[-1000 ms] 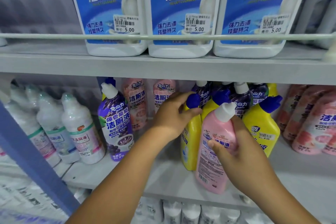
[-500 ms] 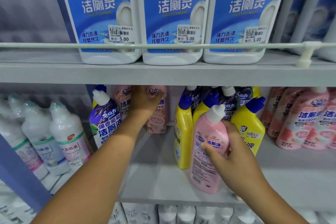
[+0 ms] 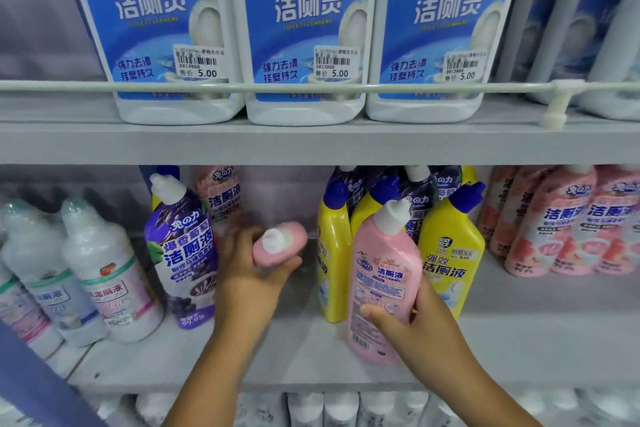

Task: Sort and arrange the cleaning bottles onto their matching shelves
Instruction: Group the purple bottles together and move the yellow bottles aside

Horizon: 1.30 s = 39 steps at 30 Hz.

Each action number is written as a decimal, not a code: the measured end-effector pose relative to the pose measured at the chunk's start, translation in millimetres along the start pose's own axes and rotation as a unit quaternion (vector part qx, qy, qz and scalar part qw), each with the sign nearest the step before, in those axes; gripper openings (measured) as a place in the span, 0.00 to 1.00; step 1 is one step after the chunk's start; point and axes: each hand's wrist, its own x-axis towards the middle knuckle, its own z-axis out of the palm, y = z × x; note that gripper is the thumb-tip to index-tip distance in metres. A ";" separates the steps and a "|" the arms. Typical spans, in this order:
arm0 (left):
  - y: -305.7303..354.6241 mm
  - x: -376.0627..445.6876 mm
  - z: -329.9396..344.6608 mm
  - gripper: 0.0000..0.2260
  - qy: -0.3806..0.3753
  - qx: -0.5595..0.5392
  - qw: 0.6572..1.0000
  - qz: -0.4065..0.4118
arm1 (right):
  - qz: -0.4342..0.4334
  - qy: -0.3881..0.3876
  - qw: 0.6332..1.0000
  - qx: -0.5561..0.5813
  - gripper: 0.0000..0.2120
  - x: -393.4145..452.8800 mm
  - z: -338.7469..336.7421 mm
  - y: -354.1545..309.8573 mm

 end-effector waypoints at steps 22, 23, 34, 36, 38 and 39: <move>91.7 -88.0 -42.7 0.25 -0.118 -0.284 0.949 -0.064 | -0.032 -0.041 0.990 0.135 0.24 -19.6 -44.5 -2.4; 99.6 -94.0 -36.8 0.25 -0.120 -0.285 0.949 -0.066 | -0.037 -0.043 0.989 0.137 0.24 -21.7 -55.2 0.4; 219.4 -158.9 127.3 0.25 -0.119 -0.302 0.943 -0.079 | -0.027 -0.028 0.984 0.173 0.22 -18.9 -252.0 73.6; 233.3 -165.1 162.1 0.25 -0.108 -0.299 0.943 -0.097 | -0.010 -0.024 0.985 0.171 0.21 -13.5 -281.2 93.5; 244.6 -168.7 193.3 0.22 -0.109 -0.288 0.946 -0.105 | 0.004 -0.028 0.987 0.160 0.20 -7.2 -301.2 110.6; 247.8 -169.4 207.3 0.21 -0.113 -0.282 0.947 -0.103 | 0.008 -0.027 0.988 0.153 0.20 -4.1 -308.6 117.6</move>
